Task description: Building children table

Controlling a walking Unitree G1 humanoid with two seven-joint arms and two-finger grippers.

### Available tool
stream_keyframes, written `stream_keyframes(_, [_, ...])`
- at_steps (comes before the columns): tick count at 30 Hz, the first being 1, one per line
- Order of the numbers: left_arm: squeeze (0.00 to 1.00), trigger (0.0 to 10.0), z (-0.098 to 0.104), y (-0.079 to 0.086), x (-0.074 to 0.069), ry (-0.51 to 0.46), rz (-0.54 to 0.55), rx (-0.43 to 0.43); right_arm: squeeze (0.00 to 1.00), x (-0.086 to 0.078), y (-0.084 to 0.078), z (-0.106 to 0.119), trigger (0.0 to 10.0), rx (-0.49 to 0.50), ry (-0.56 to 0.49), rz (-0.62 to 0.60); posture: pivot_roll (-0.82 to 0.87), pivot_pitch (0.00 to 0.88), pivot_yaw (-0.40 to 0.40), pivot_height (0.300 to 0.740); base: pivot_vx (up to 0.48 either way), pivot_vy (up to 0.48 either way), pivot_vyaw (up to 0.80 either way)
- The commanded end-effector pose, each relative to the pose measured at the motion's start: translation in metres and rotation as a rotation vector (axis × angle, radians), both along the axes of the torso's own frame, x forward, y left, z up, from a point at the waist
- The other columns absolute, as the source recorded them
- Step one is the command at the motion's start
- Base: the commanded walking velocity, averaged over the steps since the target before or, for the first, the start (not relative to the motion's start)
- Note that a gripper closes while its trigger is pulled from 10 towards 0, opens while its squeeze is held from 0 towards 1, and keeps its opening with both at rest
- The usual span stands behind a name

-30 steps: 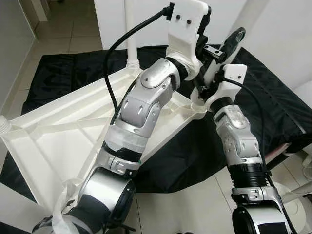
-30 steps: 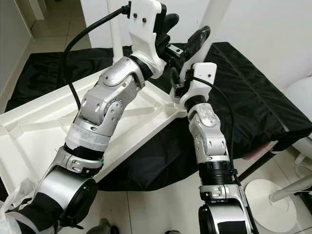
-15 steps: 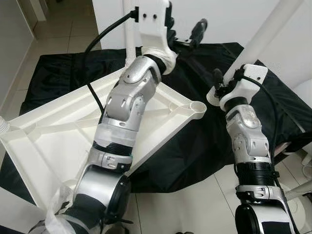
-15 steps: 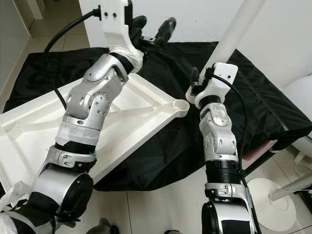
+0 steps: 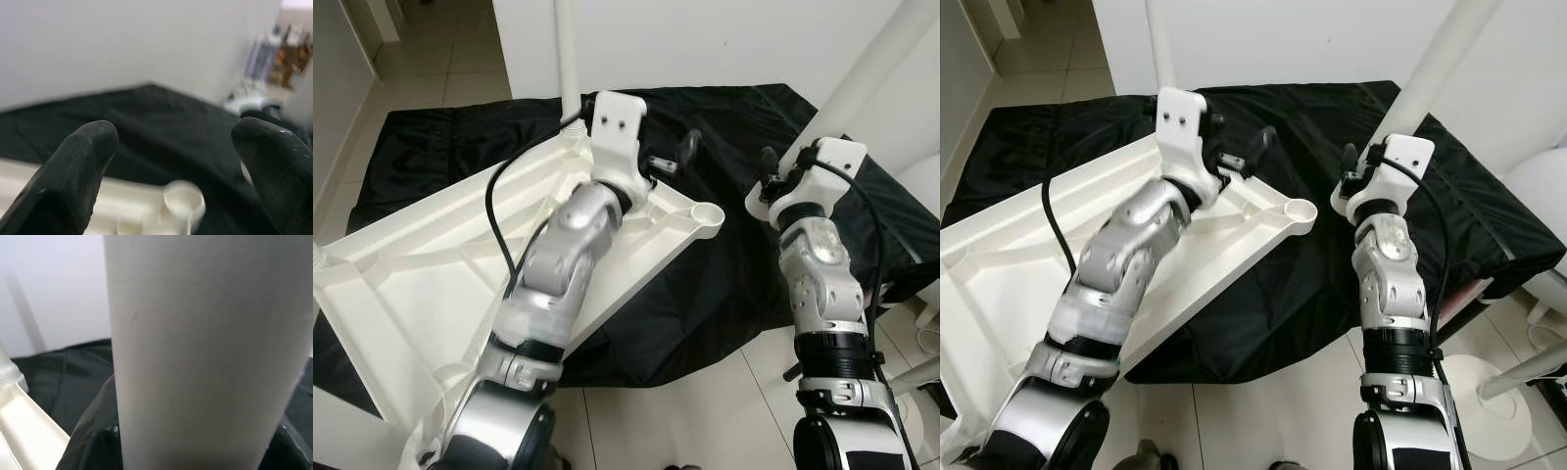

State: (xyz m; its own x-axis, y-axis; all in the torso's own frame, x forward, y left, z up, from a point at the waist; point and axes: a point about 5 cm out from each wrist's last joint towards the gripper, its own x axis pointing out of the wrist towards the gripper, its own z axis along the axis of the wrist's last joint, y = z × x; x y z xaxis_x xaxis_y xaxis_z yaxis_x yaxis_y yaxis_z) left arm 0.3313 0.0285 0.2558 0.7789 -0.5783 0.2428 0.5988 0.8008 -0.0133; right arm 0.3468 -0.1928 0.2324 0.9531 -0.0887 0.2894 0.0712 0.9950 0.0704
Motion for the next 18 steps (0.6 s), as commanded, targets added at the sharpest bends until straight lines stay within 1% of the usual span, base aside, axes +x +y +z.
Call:
stream_keyframes(1, [0.0, 10.0, -0.004, -0.005, -0.005, -0.005, -0.096, 0.058, 0.0, -0.001, -0.001, -0.001, 10.0, -0.021, -0.005, -0.004, -0.02, 0.061, -0.009, 0.74, 0.0, 0.0, 0.0])
stream_keyframes(3, [0.0, 10.0, -0.017, -0.012, -0.012, 0.032, -0.143, 0.107, 0.0, -0.002, -0.003, -0.004, 10.0, -0.038, -0.003, -0.013, -0.02, 0.061, -0.009, 0.74, 0.0, 0.0, 0.0])
stream_keyframes(4, [0.0, 10.0, -0.017, -0.012, -0.012, 0.032, -0.143, 0.107, 0.0, -0.002, -0.003, -0.004, 10.0, -0.038, -0.003, -0.013, -0.02, 0.061, -0.009, 0.74, 0.0, 0.0, 0.0])
stream_keyframes(6, [0.0, 10.0, -0.027, -0.019, -0.019, 0.047, -0.183, 0.153, 0.0, -0.003, -0.003, -0.005, 10.0, -0.049, -0.004, -0.016, -0.01, 0.061, -0.009, 0.74, 0.0, 0.0, 0.0])
stream_keyframes(7, [0.0, 10.0, -0.027, -0.019, -0.019, 0.047, -0.183, 0.153, 0.0, -0.003, -0.003, -0.005, 10.0, -0.049, -0.004, -0.016, -0.01, 0.061, -0.009, 0.74, 0.0, 0.0, 0.0])
stream_keyframes(9, [0.0, 10.0, -0.039, -0.028, -0.024, 0.077, -0.216, 0.215, 0.0, -0.003, -0.002, -0.006, 10.0, -0.054, -0.004, -0.012, -0.01, 0.061, -0.009, 0.74, 0.0, 0.0, 0.0])
stream_keyframes(10, [0.0, 10.0, -0.044, -0.032, -0.025, 0.089, -0.225, 0.242, 0.0, -0.003, -0.001, -0.006, 10.0, -0.054, -0.004, -0.01, -0.01, 0.061, -0.009, 0.74, 0.0, 0.0, 0.0])
stream_keyframes(11, [0.0, 10.0, -0.044, -0.032, -0.025, 0.089, -0.225, 0.242, 0.0, -0.003, -0.001, -0.006, 10.0, -0.054, -0.004, -0.01, -0.01, 0.061, -0.009, 0.74, 0.0, 0.0, 0.0])
stream_keyframes(13, [0.0, 10.0, -0.057, -0.038, -0.024, 0.128, -0.242, 0.306, 0.0, -0.004, -0.001, -0.006, 10.0, -0.054, -0.005, -0.009, -0.01, 0.059, 0.0, 0.74, 0.0, 0.0, 0.0])
stream_keyframes(14, [0.0, 10.0, -0.057, -0.038, -0.024, 0.128, -0.242, 0.306, 0.0, -0.004, -0.001, -0.006, 10.0, -0.054, -0.005, -0.009, -0.01, 0.059, 0.0, 0.74, 0.0, 0.0, 0.0])
stream_keyframes(16, [0.0, 10.0, -0.064, -0.041, -0.024, 0.151, -0.249, 0.336, 0.0, -0.004, -0.001, -0.006, 10.0, -0.055, -0.005, -0.011, -0.02, 0.059, 0.005, 0.74, 0.0, 0.0, 0.0])
stream_keyframes(18, [0.0, 10.0, -0.067, -0.043, -0.024, 0.165, -0.259, 0.349, 0.0, -0.005, -0.002, -0.007, 10.0, -0.054, -0.005, -0.016, -0.02, 0.059, 0.005, 0.74, 0.0, 0.0, 0.0])
